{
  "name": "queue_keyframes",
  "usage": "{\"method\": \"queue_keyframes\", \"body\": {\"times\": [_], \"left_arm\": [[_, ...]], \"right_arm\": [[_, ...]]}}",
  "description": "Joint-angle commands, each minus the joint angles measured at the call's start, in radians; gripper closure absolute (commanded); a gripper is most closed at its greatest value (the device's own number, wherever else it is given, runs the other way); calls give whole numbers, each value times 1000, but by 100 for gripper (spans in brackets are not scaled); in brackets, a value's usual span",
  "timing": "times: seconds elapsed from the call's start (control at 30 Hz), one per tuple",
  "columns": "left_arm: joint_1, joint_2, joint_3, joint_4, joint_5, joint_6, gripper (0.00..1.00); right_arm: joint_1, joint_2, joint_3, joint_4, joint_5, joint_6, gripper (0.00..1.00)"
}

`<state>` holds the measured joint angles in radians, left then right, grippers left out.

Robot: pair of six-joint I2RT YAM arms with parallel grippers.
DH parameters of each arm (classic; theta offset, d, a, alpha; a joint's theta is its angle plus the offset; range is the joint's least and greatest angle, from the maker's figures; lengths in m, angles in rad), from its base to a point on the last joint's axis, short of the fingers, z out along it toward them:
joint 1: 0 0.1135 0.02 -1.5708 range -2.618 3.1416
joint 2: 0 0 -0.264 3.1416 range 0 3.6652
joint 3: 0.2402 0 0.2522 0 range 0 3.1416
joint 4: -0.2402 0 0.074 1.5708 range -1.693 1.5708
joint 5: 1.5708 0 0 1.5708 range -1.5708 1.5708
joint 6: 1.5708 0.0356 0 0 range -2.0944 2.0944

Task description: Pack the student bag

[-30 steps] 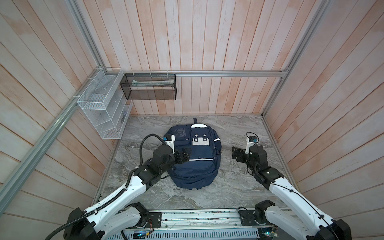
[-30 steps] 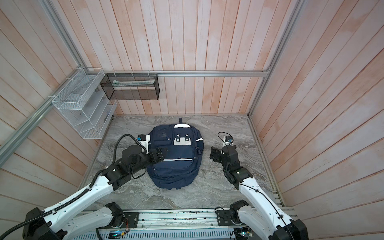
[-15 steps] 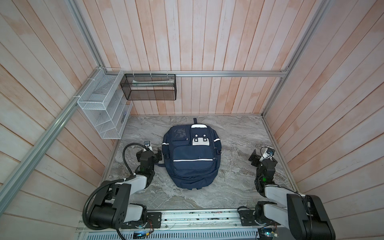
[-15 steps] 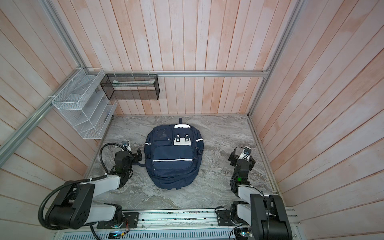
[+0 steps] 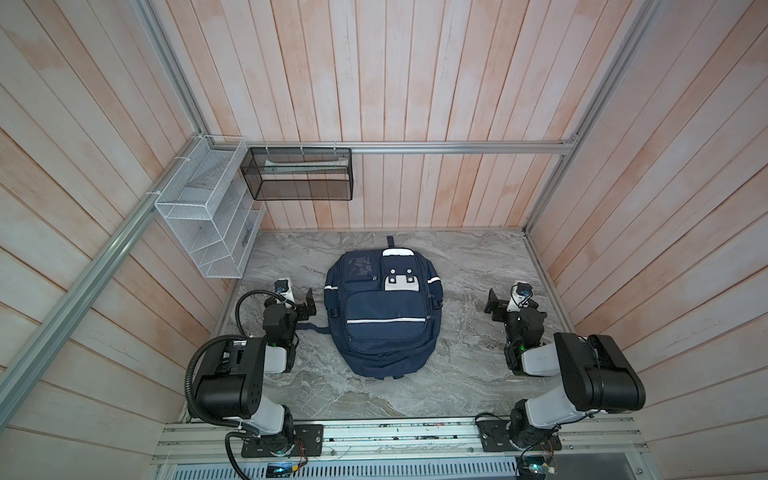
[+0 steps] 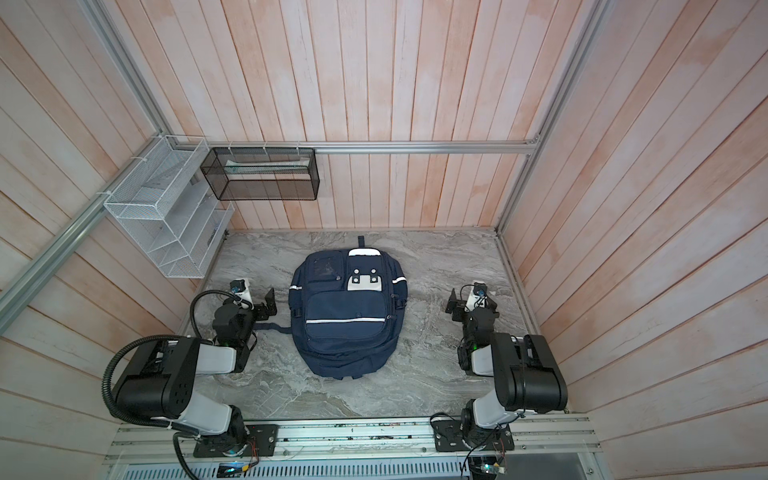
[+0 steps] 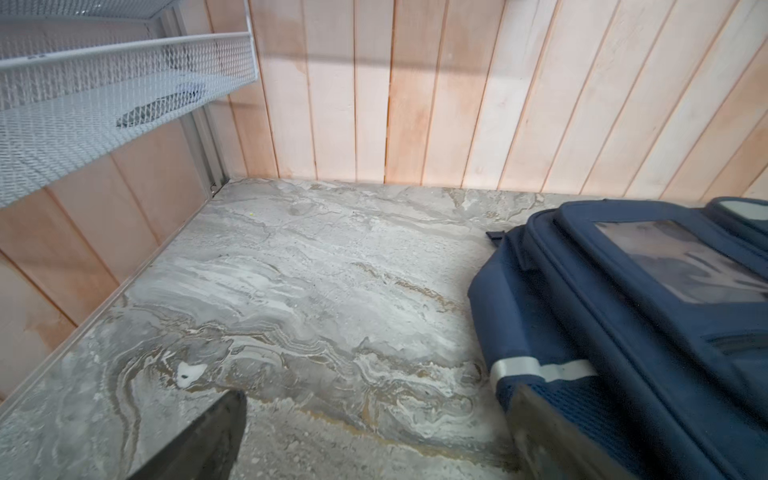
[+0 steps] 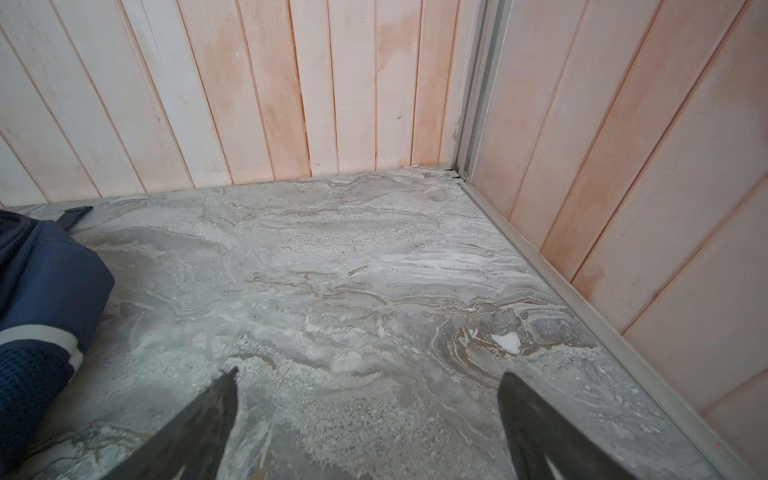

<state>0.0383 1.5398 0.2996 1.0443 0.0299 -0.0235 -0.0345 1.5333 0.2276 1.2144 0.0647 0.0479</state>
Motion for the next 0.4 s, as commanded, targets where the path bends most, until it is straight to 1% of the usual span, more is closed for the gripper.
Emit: {"method": "queue_keyframes", "body": {"times": [0.0, 0.13, 0.23, 0.37], "left_arm": [[-12, 6, -12, 70, 57, 28, 0], [2, 9, -5, 59, 75, 17, 0], [1, 9, -5, 58, 76, 17, 0], [3, 9, -5, 58, 74, 17, 0]], "right_arm": [[-5, 0, 5, 33, -22, -7, 2], [-5, -18, 22, -25, -27, -15, 2], [-9, -9, 22, -12, -23, -2, 2], [-12, -16, 24, -27, -61, -19, 2]]}}
